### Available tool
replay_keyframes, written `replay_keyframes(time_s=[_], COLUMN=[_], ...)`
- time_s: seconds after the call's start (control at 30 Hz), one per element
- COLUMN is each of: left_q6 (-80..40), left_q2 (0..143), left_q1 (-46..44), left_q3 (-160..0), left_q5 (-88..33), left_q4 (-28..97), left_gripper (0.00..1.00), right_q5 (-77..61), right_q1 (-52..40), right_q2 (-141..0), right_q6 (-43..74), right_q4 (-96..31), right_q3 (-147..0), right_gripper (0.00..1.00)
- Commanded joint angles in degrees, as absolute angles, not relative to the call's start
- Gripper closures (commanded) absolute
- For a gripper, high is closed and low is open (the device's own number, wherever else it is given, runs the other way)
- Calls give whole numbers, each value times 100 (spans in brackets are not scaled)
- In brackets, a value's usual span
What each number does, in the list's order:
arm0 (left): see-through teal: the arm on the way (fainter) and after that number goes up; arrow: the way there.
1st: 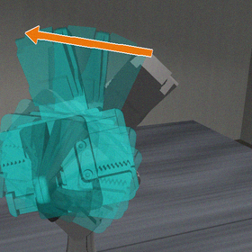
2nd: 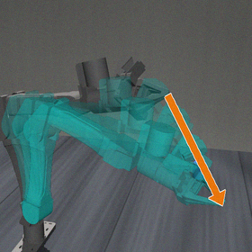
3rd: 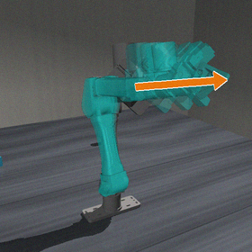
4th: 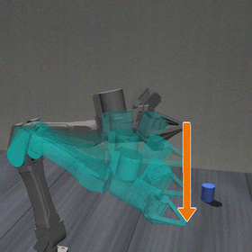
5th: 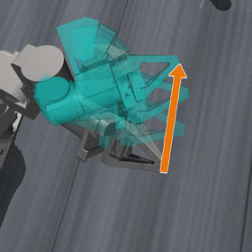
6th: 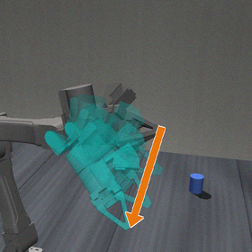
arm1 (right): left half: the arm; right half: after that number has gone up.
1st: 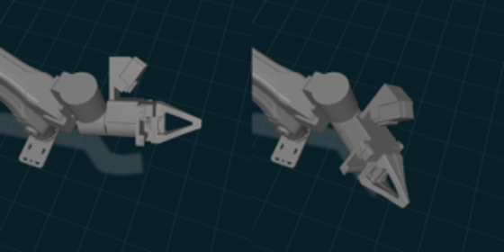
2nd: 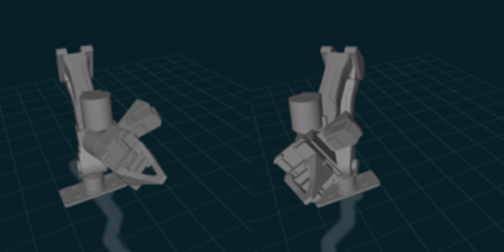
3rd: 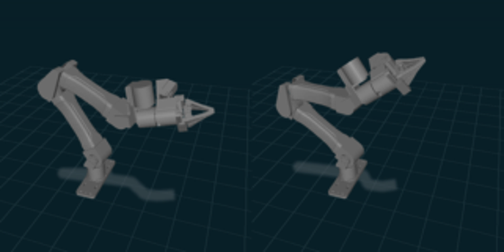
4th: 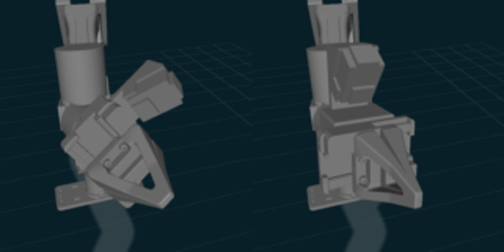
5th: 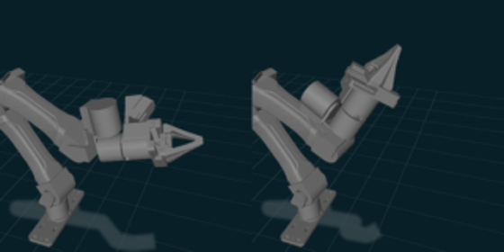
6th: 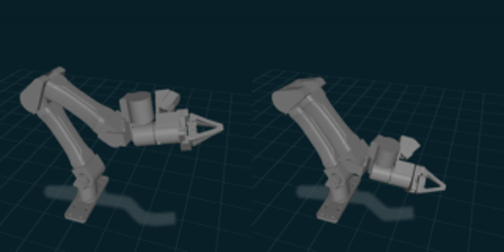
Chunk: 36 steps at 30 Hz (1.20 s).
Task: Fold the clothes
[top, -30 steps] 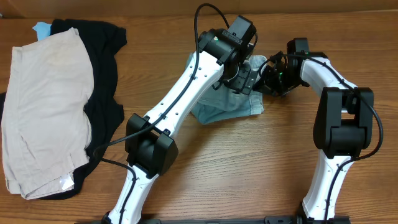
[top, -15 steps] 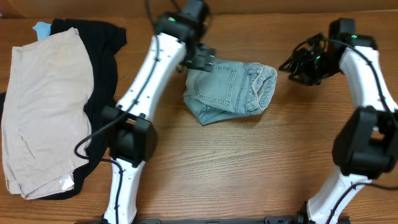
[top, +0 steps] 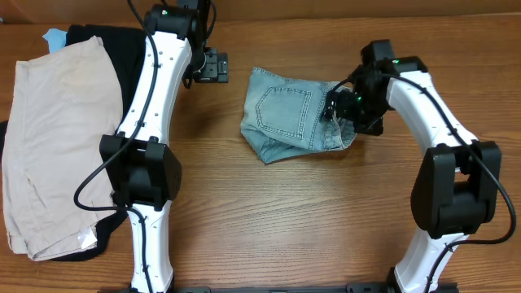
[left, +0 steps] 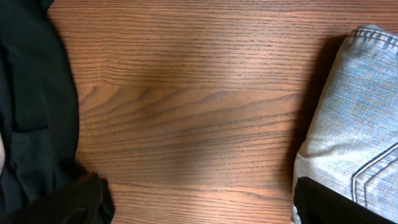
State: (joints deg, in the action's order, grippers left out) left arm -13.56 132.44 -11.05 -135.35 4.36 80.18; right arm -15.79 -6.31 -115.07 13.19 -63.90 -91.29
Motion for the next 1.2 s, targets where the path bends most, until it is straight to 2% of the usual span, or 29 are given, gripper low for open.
replay_keyframes(time_s=[0.0,0.37,0.8,0.93,1.17], left_q6=[-1374,-1372,-1374,-1374,-1374], left_q2=[13006,13006,13008,13008,13008], left_q1=[-1129,-1131,-1192,-1210,-1212], left_q3=[-13522,-13520,-13509,-13509,-13509], left_q5=[489,489,486,486,486], left_q4=[8036,8047,8119,8101,8101], left_gripper=[0,0,0,0,0], right_q5=[-493,-1199,-2167,-2265,-2366], right_q1=[-642,-644,-672,-753,-906], right_q2=[-11583,-11585,-11603,-11603,-11603], right_q6=[1811,1734,1323,1306,1376], right_q4=[-6130,-5205,-5122,-5096,-4521], right_q3=[-8895,-8243,-7649,-7564,-7533], right_gripper=[0,0,11,23,76])
